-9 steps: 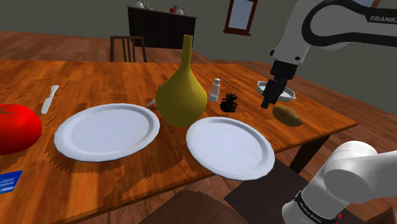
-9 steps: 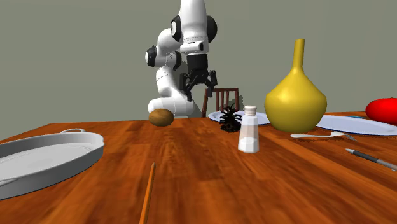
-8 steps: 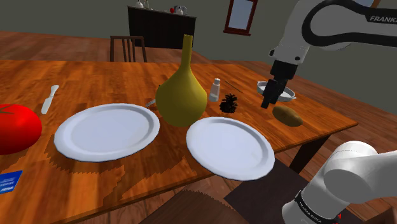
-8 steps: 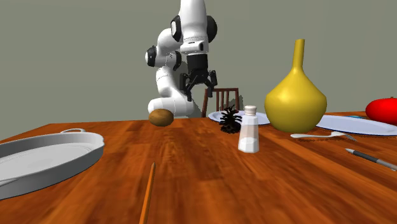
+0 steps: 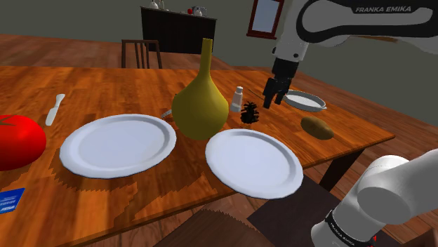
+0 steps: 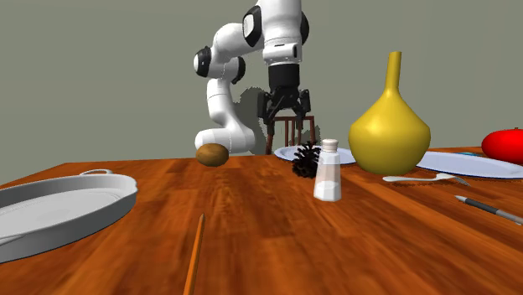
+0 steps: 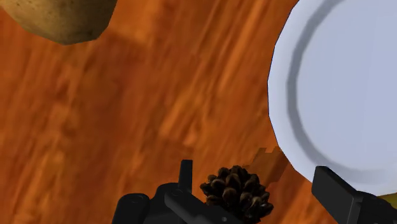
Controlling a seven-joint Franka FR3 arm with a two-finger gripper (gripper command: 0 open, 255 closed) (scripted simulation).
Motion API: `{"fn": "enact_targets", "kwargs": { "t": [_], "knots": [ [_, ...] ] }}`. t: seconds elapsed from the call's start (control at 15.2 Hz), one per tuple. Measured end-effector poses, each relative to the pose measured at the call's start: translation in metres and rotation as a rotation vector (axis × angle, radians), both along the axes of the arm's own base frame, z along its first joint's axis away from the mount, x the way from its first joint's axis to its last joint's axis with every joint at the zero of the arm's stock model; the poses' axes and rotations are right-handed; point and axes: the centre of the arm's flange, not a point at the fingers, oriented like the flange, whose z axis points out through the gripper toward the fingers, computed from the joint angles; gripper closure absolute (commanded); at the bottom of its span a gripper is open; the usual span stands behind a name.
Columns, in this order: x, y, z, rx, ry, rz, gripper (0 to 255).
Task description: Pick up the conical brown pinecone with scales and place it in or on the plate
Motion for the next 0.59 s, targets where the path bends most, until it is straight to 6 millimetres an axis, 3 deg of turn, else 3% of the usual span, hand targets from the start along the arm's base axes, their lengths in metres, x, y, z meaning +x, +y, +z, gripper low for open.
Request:
{"fn": "enact_targets", "kwargs": {
  "t": [0.26,0.59],
  "knots": [
    [0.052,0.016,0.003,-0.014,-0.007,0.008,0],
    [0.069,0.024,-0.015,-0.018,-0.009,0.010,0]
  ]
}}
